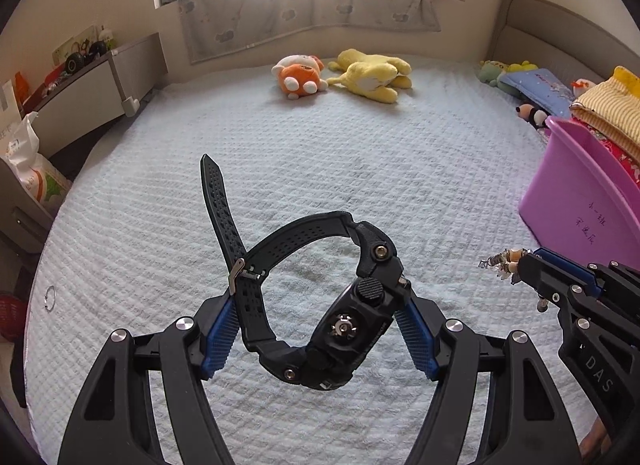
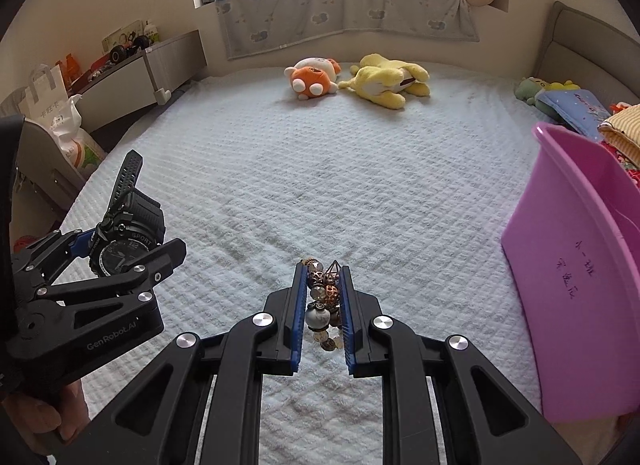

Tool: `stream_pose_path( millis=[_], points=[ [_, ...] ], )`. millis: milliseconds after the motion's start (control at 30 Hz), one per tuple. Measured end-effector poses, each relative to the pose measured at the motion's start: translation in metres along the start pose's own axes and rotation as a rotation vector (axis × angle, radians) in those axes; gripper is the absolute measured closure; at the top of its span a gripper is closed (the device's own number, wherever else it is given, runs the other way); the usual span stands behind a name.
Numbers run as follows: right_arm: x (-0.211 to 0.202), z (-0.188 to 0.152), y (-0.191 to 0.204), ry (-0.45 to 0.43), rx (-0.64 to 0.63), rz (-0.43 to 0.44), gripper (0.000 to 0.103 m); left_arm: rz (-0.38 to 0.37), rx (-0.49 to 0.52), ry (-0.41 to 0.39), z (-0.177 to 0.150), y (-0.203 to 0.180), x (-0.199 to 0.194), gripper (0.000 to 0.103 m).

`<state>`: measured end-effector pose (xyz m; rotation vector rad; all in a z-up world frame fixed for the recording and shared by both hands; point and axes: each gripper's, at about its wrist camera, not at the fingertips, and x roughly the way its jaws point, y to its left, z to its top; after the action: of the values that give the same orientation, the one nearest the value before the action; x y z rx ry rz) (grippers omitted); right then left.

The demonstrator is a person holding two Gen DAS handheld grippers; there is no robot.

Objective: Organize jewelry
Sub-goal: 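Lift the watch and beaded bracelet and carry them over the pink tub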

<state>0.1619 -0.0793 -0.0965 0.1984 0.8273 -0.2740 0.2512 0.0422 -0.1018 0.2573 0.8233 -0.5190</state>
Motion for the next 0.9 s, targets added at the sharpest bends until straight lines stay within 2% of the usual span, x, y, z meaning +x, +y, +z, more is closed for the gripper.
stream_pose_path(
  millis=[167, 400, 600, 733, 833, 900],
  points=[
    [-0.052, 0.01, -0.015, -0.03, 0.03, -0.045, 0.087, -0.038, 0.031, -0.022, 0.018, -0.024, -0.039, 0.034],
    [-0.132, 0.021, -0.056, -0.06, 0.124, -0.116, 0.087, -0.121, 0.13, -0.044, 0.046, -0.079, -0.09, 0.034],
    [-0.192, 0.03, -0.117, -0.082, 0.199, -0.17, 0.087, -0.198, 0.182, -0.057, 0.066, -0.145, -0.125, 0.035],
    [-0.217, 0.033, -0.168, -0.083, 0.219, -0.187, 0.087, -0.241, 0.177, -0.049, 0.077, -0.197, -0.136, 0.035],
    [-0.226, 0.036, -0.208, -0.078, 0.2, -0.185, 0.087, -0.242, 0.174, -0.048, 0.084, -0.242, -0.136, 0.035],
    [-0.225, 0.038, -0.235, -0.066, 0.172, -0.164, 0.093, -0.23, 0.161, -0.042, 0.087, -0.27, -0.133, 0.034]
  ],
)
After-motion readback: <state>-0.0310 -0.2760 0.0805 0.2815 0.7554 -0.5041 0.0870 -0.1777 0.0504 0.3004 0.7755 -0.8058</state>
